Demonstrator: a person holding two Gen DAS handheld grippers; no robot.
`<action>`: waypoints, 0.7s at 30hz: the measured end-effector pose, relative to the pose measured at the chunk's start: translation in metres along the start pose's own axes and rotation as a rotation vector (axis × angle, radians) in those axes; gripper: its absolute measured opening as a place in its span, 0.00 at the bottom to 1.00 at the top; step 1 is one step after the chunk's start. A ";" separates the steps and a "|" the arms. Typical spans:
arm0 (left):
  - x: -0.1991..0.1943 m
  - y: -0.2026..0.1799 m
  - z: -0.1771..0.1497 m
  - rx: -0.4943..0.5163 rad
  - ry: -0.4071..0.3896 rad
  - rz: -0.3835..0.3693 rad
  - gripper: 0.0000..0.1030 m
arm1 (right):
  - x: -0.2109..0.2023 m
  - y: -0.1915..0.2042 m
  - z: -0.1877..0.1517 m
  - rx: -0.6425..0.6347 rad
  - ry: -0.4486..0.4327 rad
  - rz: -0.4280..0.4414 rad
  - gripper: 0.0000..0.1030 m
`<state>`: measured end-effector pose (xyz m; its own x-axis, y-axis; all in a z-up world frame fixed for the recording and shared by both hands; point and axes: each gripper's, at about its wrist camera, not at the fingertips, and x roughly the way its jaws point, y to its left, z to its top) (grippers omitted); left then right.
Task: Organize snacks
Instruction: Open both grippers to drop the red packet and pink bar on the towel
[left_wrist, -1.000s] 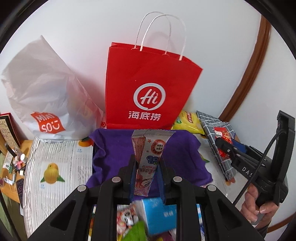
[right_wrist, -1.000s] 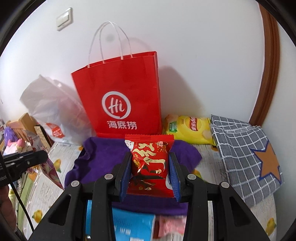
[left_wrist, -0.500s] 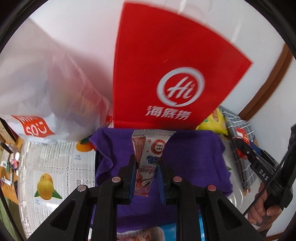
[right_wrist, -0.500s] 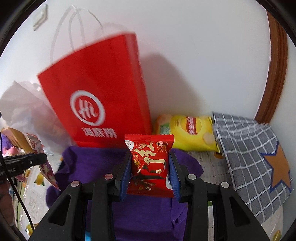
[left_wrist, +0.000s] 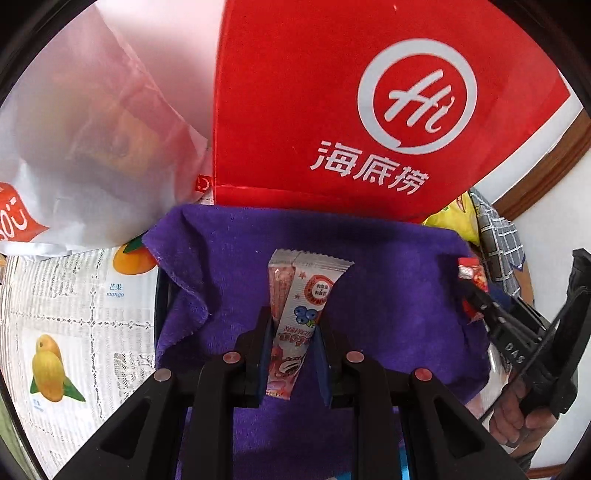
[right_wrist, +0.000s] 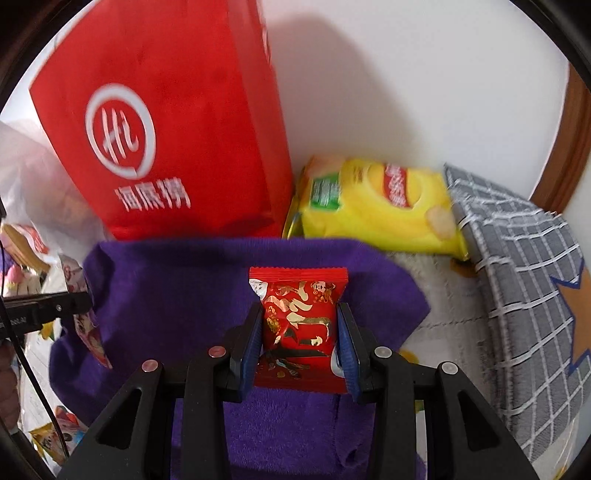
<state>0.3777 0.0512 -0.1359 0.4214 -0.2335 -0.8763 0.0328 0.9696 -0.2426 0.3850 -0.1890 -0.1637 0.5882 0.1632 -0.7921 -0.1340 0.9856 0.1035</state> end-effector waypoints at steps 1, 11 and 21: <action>0.002 -0.001 0.000 0.004 0.000 0.001 0.20 | 0.004 0.001 -0.001 -0.003 0.008 -0.001 0.37; 0.010 0.001 0.000 -0.005 0.009 -0.012 0.21 | 0.032 0.008 -0.010 -0.020 0.068 -0.030 0.37; 0.006 -0.005 -0.001 0.021 0.008 -0.035 0.28 | 0.019 0.006 -0.005 -0.010 0.036 -0.041 0.52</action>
<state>0.3796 0.0451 -0.1405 0.4121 -0.2680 -0.8708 0.0668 0.9621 -0.2645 0.3916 -0.1806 -0.1806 0.5641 0.1206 -0.8168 -0.1185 0.9909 0.0645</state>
